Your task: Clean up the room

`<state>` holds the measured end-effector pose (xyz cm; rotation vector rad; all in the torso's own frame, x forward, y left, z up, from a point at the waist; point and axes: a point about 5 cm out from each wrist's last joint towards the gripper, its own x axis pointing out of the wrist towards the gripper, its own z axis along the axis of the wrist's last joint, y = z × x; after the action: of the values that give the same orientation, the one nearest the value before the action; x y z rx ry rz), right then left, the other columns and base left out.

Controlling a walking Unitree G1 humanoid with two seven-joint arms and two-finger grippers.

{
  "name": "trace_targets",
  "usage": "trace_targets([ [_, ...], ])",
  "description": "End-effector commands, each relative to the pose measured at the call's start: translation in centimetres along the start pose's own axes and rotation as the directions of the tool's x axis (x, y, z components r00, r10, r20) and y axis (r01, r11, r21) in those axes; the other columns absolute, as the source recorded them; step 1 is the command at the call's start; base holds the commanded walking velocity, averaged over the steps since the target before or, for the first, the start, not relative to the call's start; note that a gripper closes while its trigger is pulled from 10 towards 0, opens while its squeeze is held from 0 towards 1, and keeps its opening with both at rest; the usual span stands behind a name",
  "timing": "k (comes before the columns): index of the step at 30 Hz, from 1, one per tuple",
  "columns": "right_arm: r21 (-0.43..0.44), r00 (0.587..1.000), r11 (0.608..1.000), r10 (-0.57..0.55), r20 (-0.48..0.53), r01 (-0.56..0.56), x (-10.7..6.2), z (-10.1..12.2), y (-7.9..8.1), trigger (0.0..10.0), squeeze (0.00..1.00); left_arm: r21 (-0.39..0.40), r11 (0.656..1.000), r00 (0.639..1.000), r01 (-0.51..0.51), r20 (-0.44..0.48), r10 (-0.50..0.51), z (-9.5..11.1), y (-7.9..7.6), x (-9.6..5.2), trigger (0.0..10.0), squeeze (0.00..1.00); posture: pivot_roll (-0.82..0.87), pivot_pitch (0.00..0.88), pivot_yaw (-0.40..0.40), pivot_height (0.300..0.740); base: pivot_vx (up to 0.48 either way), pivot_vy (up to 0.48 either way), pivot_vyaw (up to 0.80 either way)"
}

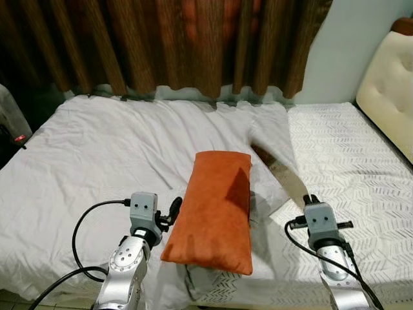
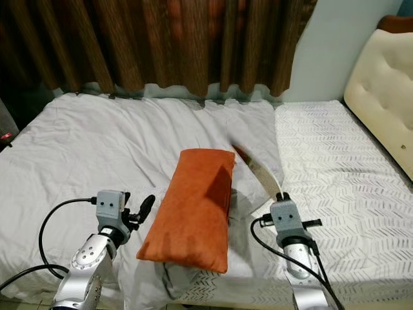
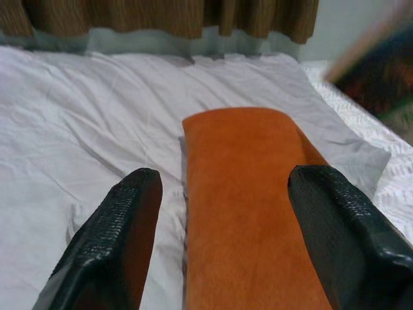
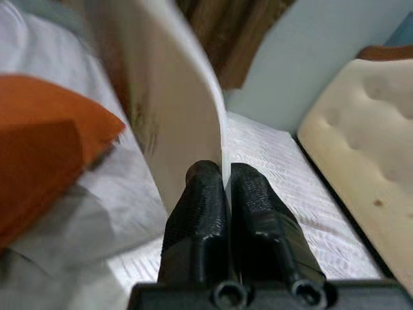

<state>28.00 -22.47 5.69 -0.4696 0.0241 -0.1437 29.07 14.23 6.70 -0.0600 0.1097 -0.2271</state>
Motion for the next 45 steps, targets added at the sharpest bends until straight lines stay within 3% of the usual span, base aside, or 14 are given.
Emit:
trace_targets([
  [1, 0.003, 0.999, 0.999, -0.037, 0.005, 0.037, 0.5, 0.3, -0.3, 0.0, 0.0, 0.024, 0.999, 1.0, -0.031, 0.004, 0.031, 0.1, 0.6, 0.4, 10.0, 0.0, 0.04, 0.0, 0.012, 0.74, 0.0, -0.454, 0.0],
  [17, -0.019, 0.996, 0.999, -0.034, -0.084, 0.033, -0.8, -2.0, 0.6, 0.0, 0.0, 0.049, 0.999, 1.0, -0.003, 0.004, 0.003, -0.2, 0.8, 0.5, 10.0, 0.0, 0.02, 0.0, 0.033, 0.74, 0.0, -0.46, -0.05],
  [26, 0.028, 0.996, 0.999, 0.033, -0.084, -0.031, -0.2, -1.5, 1.3, 0.0, 0.0, 0.025, 0.999, 0.999, -0.037, 0.009, 0.037, -0.3, 0.7, 0.7, 10.0, 0.0, 0.01, 0.0, 0.034, 0.74, 0.085, -0.412, -0.36],
  [33, 0.051, 0.995, 0.997, 0.063, -0.079, -0.059, 0.4, -1.1, 1.9, 0.0, 0.0, 0.02, 0.999, 0.999, -0.042, 0.015, 0.041, -0.3, 0.6, 0.7, 10.0, 0.0, 0.02, 0.0, 0.03, 0.74, 0.429, 0.0, 0.0],
  [37, 0.105, 0.992, 0.99, 0.101, -0.076, -0.092, 0.7, -0.8, 2.5, 0.0, 0.0, -0.019, 0.993, 0.993, -0.114, 0.002, 0.114, -0.9, 1.4, 0.2, 10.0, 0.0, 0.02, 0.0, 0.027, 0.74, 0.432, 0.0, 0.0],
  [45, 0.154, 0.985, 0.976, 0.165, -0.059, -0.154, 1.2, -0.2, 3.4, 0.0, 0.0, -0.022, 0.99, 0.991, -0.137, -0.001, 0.137, -1.1, 1.4, 0.0, 10.0, 0.0, 0.03, 0.0, 0.025, 0.74, 0.432, 0.0, 0.0],
])
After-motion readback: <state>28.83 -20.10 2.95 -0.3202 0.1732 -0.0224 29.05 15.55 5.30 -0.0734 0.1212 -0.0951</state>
